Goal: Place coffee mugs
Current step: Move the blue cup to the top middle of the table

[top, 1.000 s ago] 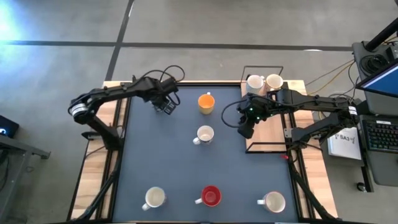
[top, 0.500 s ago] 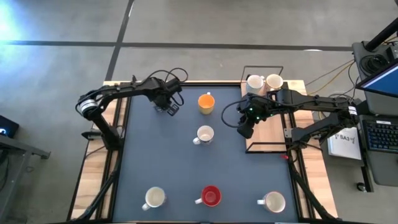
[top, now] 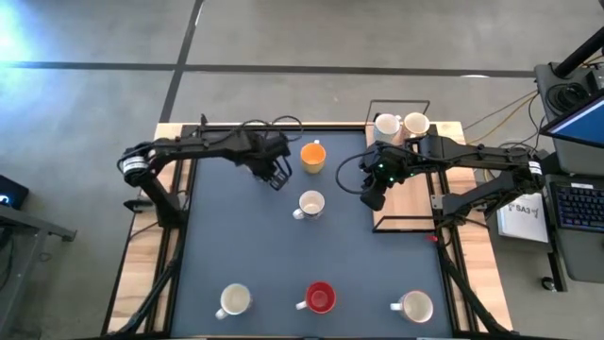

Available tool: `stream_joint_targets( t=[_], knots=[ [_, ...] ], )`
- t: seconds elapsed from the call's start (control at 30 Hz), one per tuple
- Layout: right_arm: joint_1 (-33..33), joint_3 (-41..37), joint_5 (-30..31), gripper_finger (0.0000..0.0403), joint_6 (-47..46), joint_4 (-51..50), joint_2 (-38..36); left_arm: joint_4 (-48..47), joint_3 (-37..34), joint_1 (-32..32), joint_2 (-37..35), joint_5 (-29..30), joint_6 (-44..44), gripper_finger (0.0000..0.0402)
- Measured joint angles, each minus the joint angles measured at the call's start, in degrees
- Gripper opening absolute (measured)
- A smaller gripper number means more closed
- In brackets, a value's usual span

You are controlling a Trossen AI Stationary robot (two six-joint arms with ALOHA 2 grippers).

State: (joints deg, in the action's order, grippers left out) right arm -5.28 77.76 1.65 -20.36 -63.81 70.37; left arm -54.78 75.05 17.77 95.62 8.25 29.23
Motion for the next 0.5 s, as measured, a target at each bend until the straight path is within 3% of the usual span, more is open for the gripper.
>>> stream_joint_targets(
  t=[0.5],
  knots=[
    [0.0, 0.0, 0.0, 0.0077, -0.2, 0.0, 0.0, 4.5, 1.1, -6.8, 2.5, 0.2, 9.2, 0.0011]
  ],
)
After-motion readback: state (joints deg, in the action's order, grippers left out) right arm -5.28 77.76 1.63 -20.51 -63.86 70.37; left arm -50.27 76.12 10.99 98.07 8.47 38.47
